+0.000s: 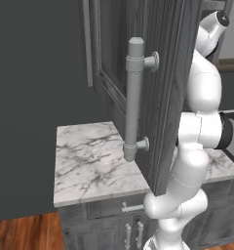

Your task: Open the cabinet, pick the kettle from the cabinet, and place it in the sink.

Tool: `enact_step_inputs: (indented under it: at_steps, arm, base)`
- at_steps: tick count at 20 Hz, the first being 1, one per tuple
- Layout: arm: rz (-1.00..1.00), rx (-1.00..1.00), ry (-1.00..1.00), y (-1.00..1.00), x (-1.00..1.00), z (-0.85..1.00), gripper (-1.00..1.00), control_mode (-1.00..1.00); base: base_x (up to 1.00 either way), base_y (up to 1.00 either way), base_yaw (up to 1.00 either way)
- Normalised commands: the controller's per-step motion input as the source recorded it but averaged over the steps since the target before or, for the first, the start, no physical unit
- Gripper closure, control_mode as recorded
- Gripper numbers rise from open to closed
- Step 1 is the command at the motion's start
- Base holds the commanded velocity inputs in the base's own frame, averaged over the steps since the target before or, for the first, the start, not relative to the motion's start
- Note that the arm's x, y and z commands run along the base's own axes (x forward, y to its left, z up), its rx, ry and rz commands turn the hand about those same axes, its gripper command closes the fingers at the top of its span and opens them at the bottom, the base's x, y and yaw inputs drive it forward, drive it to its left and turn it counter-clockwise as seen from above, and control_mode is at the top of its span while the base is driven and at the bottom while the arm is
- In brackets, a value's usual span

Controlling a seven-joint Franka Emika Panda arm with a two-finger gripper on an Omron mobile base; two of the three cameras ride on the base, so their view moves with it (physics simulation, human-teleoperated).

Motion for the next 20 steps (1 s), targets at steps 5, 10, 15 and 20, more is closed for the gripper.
enact_step_inputs:
  at_steps: [5,10,15,20]
  arm:
    - [-0.04,0.04,0.00,0.15,-0.33,-0.14,1.00,-1.00]
    - [-0.04,0.05,0.00,0.15,-0.40,-0.05,1.00,-1.00]
    - [-0.07,0.04,-0.01,0.15,-0.45,-0.01,1.00,-1.00]
    - [-0.07,0.05,-0.05,0.07,-0.49,0.00,1.00,-1.00]
  base:
    - [0.00,0.00,0.00]
    - [0.00,0.00,0.00]
    - [0.00,0.00,0.00]
    - [0.00,0.00,0.00]
